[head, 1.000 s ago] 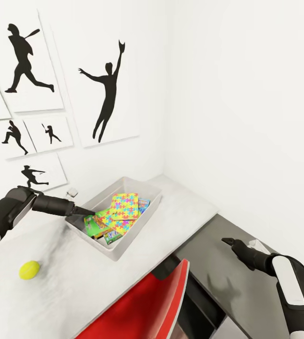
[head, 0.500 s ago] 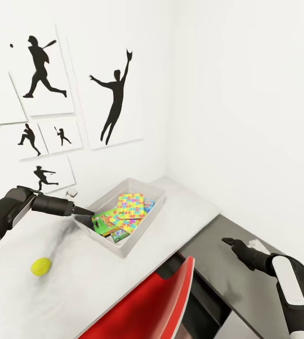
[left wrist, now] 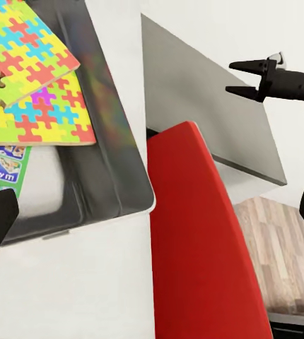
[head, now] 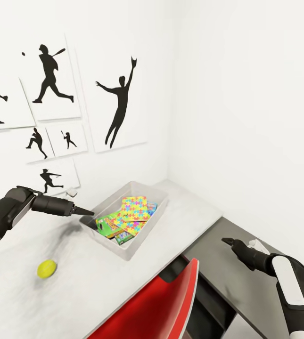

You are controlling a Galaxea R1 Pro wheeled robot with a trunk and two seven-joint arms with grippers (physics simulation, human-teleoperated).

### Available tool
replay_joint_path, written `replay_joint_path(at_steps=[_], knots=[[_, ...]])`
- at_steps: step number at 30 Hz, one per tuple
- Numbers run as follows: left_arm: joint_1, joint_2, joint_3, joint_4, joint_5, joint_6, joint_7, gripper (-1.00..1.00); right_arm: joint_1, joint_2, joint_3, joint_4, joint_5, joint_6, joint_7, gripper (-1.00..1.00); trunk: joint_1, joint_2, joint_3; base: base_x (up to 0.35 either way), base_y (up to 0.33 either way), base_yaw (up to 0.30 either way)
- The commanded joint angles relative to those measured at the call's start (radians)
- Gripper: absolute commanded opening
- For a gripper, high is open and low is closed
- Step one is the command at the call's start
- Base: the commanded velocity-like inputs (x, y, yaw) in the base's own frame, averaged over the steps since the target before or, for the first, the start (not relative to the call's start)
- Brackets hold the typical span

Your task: Put all the toys in the child's room - the three board games (two on the bed and one on the table), the two jigsaw puzzles on the table, and the tennis ball on the table - inside the toy box on the table in the child's room.

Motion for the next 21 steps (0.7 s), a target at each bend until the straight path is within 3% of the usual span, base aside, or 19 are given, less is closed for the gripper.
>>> replay_joint_path(at_steps=[1, 10, 21], knots=[[-0.002, 0.002, -0.006, 0.000, 0.006, 0.010, -0.001, 1.00, -0.001, 0.000, -0.001, -0.001, -0.010, 0.003, -0.010, 1.00, 0.000, -0.001, 0.000, 0.000, 0.003, 0.000], [-0.001, 0.002, -0.006, 0.000, 0.006, 0.004, -0.001, 1.00, -0.001, -0.002, -0.003, -0.002, -0.009, 0.004, -0.010, 1.00, 0.000, -0.001, 0.015, -0.003, 0.001, 0.000], [0.000, 0.001, -0.006, 0.000, 0.005, 0.002, 0.000, 1.00, -0.001, -0.003, -0.004, -0.002, -0.010, 0.004, -0.010, 1.00, 0.000, -0.001, 0.021, -0.121, 0.000, 0.000]])
